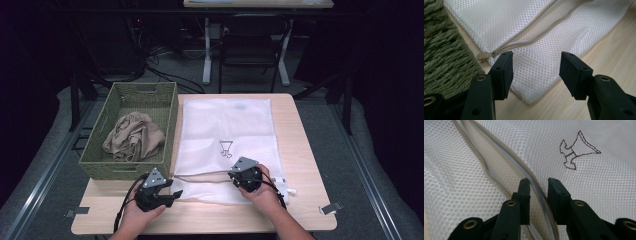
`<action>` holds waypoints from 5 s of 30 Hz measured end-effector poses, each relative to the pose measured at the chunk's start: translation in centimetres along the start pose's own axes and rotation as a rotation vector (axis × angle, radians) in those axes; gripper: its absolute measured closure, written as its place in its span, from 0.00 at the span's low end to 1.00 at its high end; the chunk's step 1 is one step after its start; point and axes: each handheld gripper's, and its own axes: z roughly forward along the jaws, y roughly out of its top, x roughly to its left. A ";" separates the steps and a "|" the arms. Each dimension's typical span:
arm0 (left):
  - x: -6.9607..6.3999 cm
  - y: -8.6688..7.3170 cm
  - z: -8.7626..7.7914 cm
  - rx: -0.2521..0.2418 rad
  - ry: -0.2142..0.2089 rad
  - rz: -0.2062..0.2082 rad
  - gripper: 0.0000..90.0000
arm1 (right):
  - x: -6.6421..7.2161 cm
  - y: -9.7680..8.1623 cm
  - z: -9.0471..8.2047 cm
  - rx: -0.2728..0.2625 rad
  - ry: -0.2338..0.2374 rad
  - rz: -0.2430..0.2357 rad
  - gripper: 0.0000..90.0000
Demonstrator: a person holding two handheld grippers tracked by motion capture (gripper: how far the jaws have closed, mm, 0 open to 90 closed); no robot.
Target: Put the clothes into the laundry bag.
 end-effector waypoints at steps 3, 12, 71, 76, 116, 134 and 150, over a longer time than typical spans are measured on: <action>0.0 0.0 0.1 0.002 -0.002 0.003 0.50 | 0.0 0.1 0.1 0.002 0.004 -0.003 0.85; -0.1 -0.1 0.2 0.007 -0.003 0.002 0.50 | 0.0 0.4 -0.1 0.000 0.008 -0.012 0.95; -0.7 -0.5 2.3 0.111 0.007 0.015 0.57 | -1.3 3.8 -1.9 -0.036 0.013 -0.047 0.96; -0.7 -0.5 2.3 0.109 0.005 0.014 0.57 | -1.7 4.9 -2.3 -0.036 0.006 -0.068 0.96; -0.8 -0.5 2.3 0.105 -0.008 0.020 0.56 | -3.4 10.1 -4.0 -0.012 -0.007 -0.150 0.96; 0.3 0.0 -0.2 0.001 -0.025 -0.055 0.53 | -3.4 9.9 -4.3 -0.037 0.002 -0.136 0.96; 0.9 0.7 -3.9 -0.103 0.011 -0.091 0.54 | -3.8 9.6 -4.6 -0.046 -0.009 -0.117 0.96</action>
